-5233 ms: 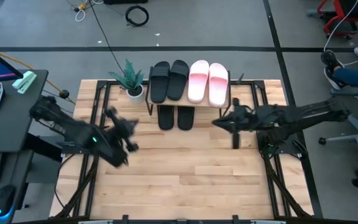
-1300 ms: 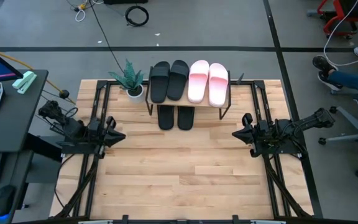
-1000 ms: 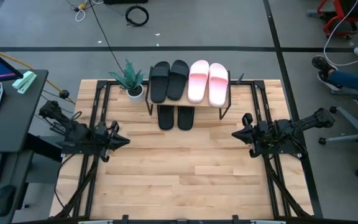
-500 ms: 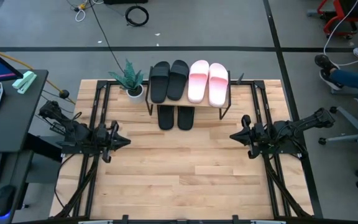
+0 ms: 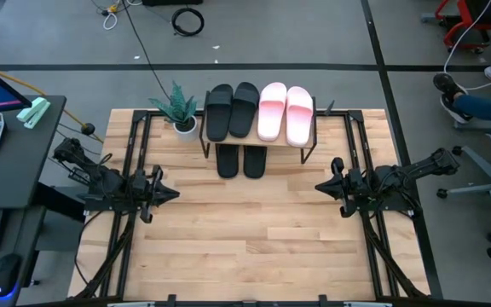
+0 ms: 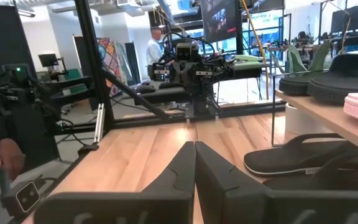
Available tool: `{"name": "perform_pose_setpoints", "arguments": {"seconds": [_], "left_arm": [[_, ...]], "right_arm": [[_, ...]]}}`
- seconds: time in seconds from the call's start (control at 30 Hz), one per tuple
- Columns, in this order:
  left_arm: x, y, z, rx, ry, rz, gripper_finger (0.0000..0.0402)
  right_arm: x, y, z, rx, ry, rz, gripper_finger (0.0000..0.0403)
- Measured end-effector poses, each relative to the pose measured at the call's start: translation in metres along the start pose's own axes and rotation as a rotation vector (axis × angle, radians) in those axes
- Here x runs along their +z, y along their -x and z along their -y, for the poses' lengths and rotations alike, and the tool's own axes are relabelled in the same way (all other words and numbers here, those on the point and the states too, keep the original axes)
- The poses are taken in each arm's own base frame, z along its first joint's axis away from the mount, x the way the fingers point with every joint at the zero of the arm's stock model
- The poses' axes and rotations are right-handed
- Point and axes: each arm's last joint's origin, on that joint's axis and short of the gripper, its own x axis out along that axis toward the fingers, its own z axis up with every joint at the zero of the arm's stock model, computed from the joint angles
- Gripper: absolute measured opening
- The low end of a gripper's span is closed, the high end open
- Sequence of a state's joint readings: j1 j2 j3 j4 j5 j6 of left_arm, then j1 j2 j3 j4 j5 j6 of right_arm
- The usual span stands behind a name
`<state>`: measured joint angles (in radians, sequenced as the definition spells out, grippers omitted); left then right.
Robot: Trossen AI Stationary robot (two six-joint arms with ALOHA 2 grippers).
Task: Pick and place slides into the shelf
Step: Return to Home Position
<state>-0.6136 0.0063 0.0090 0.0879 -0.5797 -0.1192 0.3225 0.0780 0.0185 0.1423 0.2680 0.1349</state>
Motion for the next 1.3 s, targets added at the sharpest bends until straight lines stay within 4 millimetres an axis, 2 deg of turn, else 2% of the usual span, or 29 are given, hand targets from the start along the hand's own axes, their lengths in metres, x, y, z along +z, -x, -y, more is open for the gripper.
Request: {"name": "perform_pose_setpoints", "arguments": {"seconds": [0.47,0.9,1.3], "left_arm": [[-0.0002,0.0,0.0,0.0,-0.001,-0.001,0.0023],[-0.0003,0.0,0.0,0.001,-0.001,-0.001,0.0039],[-0.0004,0.0,0.0,0.001,-0.001,-0.002,0.0023]], "right_arm": [[0.0,0.0,0.0,0.0,0.0,0.0,0.0013],[0.0,0.0,0.0,0.0,-0.001,0.0,0.0013],[0.0,0.0,0.0,0.0,-0.001,0.0,0.0013]]}}
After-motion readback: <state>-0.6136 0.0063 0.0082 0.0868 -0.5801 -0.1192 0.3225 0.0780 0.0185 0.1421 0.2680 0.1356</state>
